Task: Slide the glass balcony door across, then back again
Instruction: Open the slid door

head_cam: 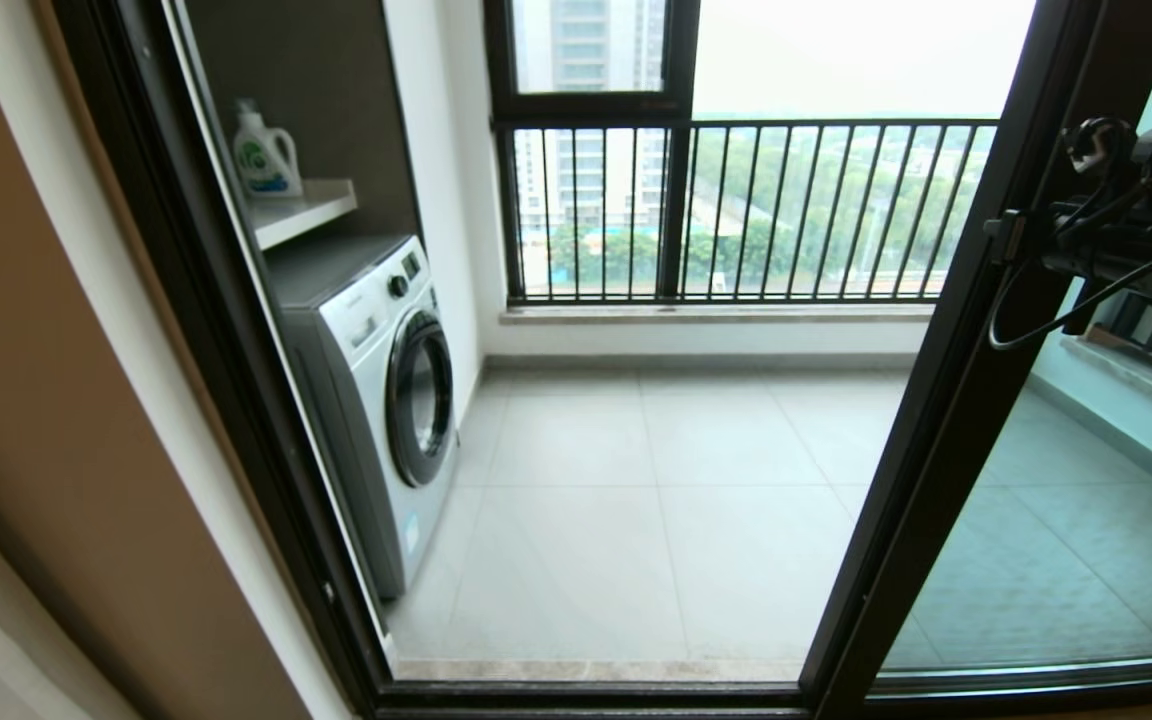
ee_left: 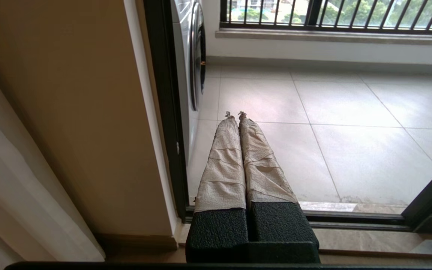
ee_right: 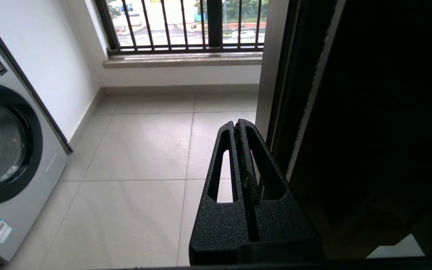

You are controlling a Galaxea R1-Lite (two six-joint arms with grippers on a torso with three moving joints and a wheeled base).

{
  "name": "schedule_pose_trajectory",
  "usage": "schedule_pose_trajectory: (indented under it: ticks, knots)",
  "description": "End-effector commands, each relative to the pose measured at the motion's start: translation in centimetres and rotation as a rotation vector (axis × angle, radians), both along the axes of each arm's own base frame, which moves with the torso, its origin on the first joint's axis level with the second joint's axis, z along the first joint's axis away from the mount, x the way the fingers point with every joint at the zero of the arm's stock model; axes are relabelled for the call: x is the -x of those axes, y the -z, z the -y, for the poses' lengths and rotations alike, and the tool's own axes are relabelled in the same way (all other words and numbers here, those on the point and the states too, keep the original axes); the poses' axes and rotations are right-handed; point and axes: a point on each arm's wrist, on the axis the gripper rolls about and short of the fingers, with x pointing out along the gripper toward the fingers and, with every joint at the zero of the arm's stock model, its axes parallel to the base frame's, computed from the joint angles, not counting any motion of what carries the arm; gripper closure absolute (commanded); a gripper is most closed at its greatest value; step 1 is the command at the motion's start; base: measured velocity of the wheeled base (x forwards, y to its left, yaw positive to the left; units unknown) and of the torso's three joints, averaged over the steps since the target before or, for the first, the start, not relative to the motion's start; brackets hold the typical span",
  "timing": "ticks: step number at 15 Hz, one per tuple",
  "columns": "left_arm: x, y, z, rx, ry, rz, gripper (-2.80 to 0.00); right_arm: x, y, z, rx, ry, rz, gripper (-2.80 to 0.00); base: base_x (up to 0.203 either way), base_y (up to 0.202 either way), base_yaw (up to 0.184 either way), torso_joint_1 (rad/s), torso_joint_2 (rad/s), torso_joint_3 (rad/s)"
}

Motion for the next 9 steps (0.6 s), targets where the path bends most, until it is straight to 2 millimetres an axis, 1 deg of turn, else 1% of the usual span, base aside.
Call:
schedule_pose_trajectory:
  ticks: [1, 4, 7, 8, 9]
  knots:
    - [0.0, 0.0, 0.0, 0.001, -0.001, -0.002, 0.00, 1.8, -2.7, -1.5, 0.003, -0.026, 0.058, 0.00, 0.000, 0.000, 0.000, 0.000, 0.00, 0.000]
    - [0.0, 0.0, 0.0, 0.001, -0.002, -0.002, 0.00, 4.1, -5.0, -2.9, 0.004, -0.048, 0.098, 0.00, 0.000, 0.000, 0.000, 0.000, 0.00, 0.000]
    - [0.0, 0.0, 0.0, 0.001, -0.001, -0.002, 0.00, 7.6, -7.5, -4.1, 0.004, -0.069, 0.098, 0.00, 0.000, 0.000, 0.000, 0.000, 0.00, 0.000]
    - [0.0, 0.0, 0.0, 0.001, -0.001, -0.002, 0.00, 8.8, -7.8, -4.2, 0.000, -0.063, 0.084, 0.00, 0.000, 0.000, 0.000, 0.000, 0.00, 0.000]
    - [0.0, 0.0, 0.0, 0.001, -0.001, -0.002, 0.00, 9.8, -7.8, -3.8, -0.004, -0.044, 0.068, 0.00, 0.000, 0.000, 0.000, 0.000, 0.00, 0.000]
